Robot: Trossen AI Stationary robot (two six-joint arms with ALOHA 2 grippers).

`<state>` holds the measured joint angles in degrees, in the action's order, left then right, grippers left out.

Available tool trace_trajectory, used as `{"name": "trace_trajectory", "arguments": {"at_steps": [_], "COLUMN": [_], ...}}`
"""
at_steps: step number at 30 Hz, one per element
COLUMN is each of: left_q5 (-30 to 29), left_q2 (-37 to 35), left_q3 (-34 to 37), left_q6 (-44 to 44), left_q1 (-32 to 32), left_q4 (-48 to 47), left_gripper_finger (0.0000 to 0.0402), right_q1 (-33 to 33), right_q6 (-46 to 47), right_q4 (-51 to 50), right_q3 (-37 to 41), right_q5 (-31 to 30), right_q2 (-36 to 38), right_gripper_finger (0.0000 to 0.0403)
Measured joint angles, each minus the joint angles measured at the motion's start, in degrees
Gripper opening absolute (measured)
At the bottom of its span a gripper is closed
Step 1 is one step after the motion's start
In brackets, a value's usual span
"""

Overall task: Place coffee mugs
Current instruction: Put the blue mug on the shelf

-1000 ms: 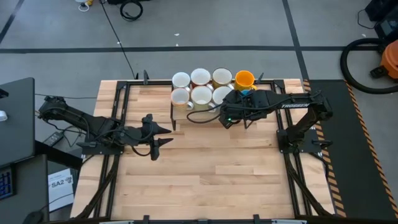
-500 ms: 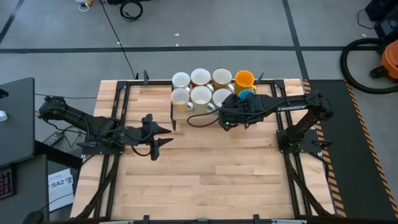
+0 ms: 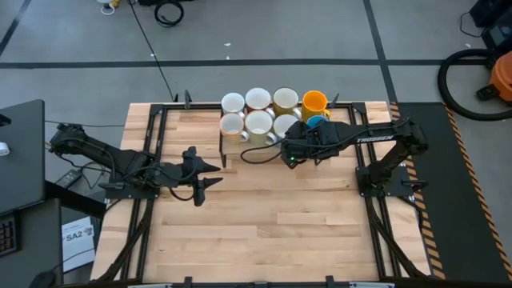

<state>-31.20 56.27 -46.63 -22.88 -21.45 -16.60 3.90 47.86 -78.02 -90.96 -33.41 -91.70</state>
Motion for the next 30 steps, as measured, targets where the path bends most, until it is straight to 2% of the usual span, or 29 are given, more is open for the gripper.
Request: {"name": "trace_trajectory", "arguments": {"at_steps": [15, 25, 30], "left_q5": [0.0, 0.0, 0.0], "left_q2": [0.0, 0.0, 0.0], "left_q3": [0.0, 0.0, 0.0], "left_q6": [0.1, 0.1, 0.0], "left_q1": [0.0, 0.0, 0.0], "left_q4": [0.0, 0.0, 0.0], "left_gripper_finger": [0.0167, 0.0167, 0.0167], "right_q1": [-2.9, -3.4, -3.4], "right_q6": [-0.1, -1.5, -1.6], "right_q4": [0.0, 0.4, 0.4], "right_q3": [0.0, 0.0, 0.0], "right_q5": [0.0, 0.1, 1.5], "right_q2": [0.0, 0.0, 0.0], "right_gripper_finger": [0.0080, 0.0122, 0.0128]}}
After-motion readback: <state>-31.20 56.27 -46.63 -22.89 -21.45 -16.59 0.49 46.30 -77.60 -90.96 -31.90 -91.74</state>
